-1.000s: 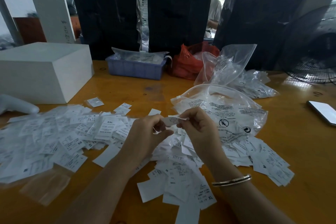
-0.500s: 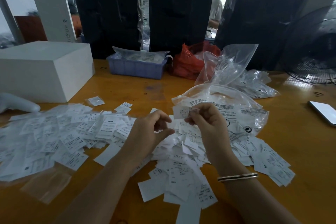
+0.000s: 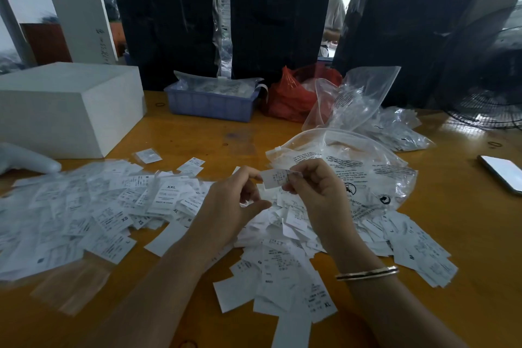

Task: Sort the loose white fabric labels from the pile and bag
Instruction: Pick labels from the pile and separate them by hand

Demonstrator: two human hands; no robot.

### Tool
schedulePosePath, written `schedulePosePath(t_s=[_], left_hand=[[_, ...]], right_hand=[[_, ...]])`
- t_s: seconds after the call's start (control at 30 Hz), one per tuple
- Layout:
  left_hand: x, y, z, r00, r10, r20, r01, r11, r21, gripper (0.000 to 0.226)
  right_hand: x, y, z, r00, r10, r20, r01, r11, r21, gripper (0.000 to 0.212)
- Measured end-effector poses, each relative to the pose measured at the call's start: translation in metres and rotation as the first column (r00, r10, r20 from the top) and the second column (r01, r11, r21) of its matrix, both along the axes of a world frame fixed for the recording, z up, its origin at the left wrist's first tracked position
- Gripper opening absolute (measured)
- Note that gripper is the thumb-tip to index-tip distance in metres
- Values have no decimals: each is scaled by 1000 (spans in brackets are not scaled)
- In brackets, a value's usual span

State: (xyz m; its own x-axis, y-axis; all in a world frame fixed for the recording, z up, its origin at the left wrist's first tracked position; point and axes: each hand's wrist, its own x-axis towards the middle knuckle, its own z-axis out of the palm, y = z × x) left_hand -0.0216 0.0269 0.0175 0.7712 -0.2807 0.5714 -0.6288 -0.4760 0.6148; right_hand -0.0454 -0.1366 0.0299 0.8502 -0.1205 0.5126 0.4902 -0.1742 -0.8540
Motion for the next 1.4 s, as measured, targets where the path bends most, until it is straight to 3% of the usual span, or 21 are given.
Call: schedulePosePath(t_s=[0.27,0.57,1.03,1.1,1.23,1.3,1.4], left_hand=[[0,-1,0,999,35,-31,-34,998,48,32],[-3,1,2,1000,8,-6,-8,1000,21,45],[-3,2,3,999,-35,-29,33,998,-45,22],[-2,2,2,999,-43,-21,42,998,-45,17],[-1,1,1,996,-58,-64,51,992,-114,13],[-2,0,2,991,-68,-119,46,983,-179,17],[0,1,2,977,-84,-194,32,966,-258,18]], right_hand=[[-1,7,1,999,33,-1,-33,998,-44,25],[-3,5,2,1000,24,0,-24,989,-149,30],[-2,-8,3,1000,28,-4,-27,948,-316,33],[-1,-7,2,999,35,-33,-42,971,-237,30],[0,2,-3,956,203,-213,-170,972,163,16],[1,-2,-1,936,269,-225,-159,897,411,8],[1,-14,7,921,366,-135,-168,685,709,16]])
